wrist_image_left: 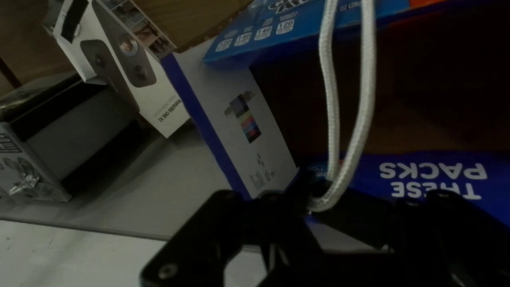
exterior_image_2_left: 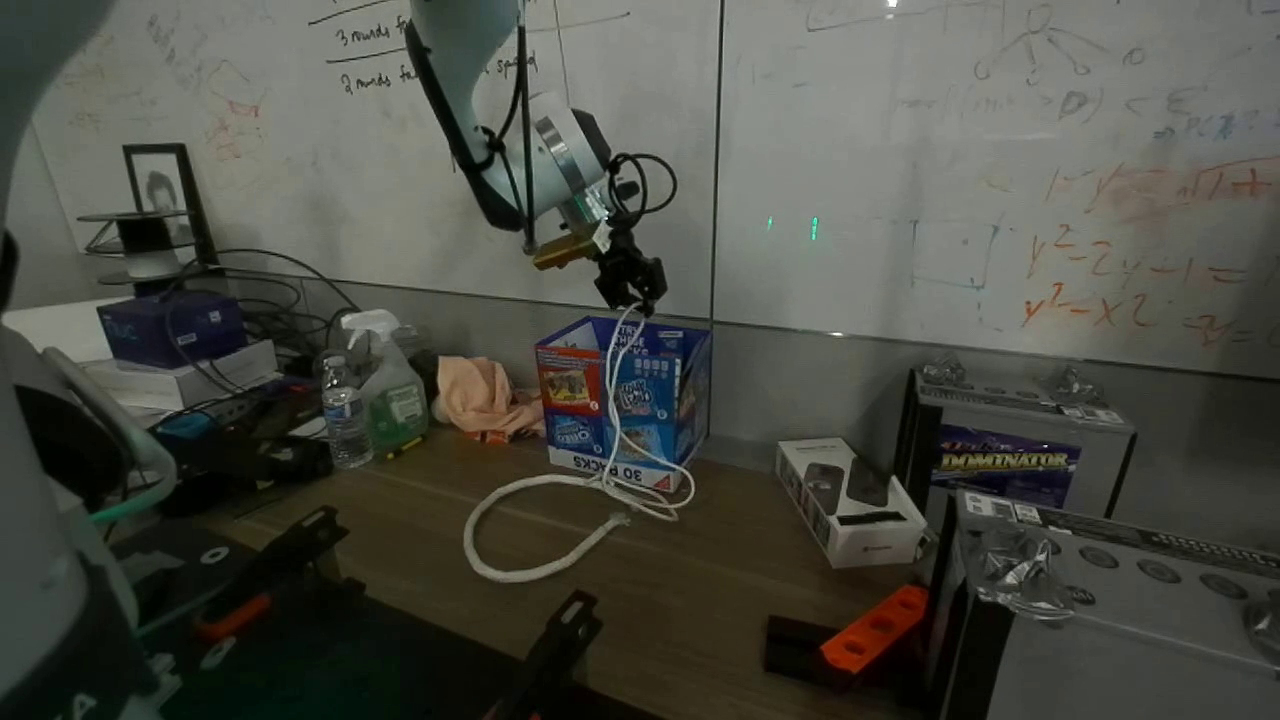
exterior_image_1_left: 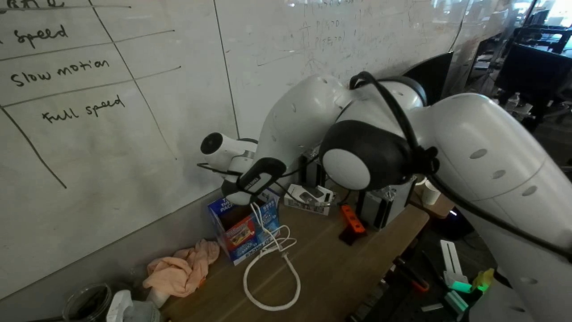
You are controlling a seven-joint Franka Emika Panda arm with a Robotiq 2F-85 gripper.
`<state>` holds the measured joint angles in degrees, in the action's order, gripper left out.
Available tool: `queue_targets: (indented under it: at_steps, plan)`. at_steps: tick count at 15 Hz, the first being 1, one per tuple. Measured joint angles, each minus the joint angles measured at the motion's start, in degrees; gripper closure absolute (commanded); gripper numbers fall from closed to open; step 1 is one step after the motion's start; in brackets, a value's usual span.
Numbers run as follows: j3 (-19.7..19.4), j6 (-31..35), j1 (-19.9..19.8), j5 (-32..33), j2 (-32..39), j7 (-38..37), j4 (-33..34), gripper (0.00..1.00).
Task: Put the strings in the blue box
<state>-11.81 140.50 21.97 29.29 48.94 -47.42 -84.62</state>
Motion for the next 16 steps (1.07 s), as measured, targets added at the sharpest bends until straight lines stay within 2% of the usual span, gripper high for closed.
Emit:
queue_targets:
  at_steps: [4,6,7,10,16]
  plan:
    - [-0.6,-3.0,-0.3,-0.5,8.1,0.0,6.8,0.98]
    - [-0.6,-4.5,-0.4,-1.0,11.7,0.1,9.9,0.71]
    - [-0.6,-5.3,-0.5,-1.3,13.1,0.2,11.3,0.66]
    - [-0.5,-7.8,-0.5,-2.0,15.8,0.7,15.0,0.42]
    - [-0.6,-9.9,-0.5,-2.1,16.0,1.5,19.1,0.01]
